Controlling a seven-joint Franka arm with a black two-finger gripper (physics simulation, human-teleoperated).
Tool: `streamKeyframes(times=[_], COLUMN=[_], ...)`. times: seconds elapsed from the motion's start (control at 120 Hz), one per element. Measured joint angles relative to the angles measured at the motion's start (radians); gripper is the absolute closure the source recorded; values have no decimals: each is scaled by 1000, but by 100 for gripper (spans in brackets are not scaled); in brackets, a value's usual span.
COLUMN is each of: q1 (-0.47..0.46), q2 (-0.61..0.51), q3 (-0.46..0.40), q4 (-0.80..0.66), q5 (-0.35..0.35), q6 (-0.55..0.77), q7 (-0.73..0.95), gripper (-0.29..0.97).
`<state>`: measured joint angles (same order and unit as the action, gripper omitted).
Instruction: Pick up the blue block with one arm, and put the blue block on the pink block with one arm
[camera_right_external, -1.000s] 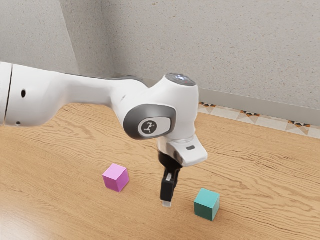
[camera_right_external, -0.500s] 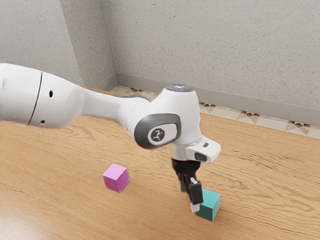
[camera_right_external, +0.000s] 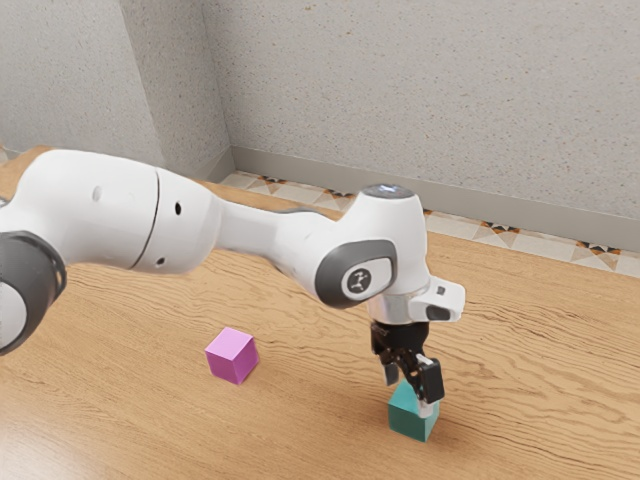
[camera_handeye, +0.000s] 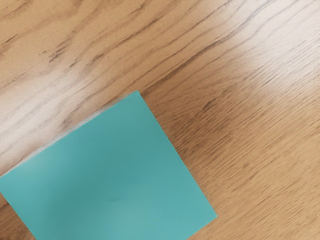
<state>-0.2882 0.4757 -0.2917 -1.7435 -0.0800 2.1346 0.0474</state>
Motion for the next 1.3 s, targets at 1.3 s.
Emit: streamKeyframes(times=[1.3], q1=[-139], q2=[187], q3=[170], q4=[159], q5=[-17], q6=[5], q7=[-277], gripper=[0])
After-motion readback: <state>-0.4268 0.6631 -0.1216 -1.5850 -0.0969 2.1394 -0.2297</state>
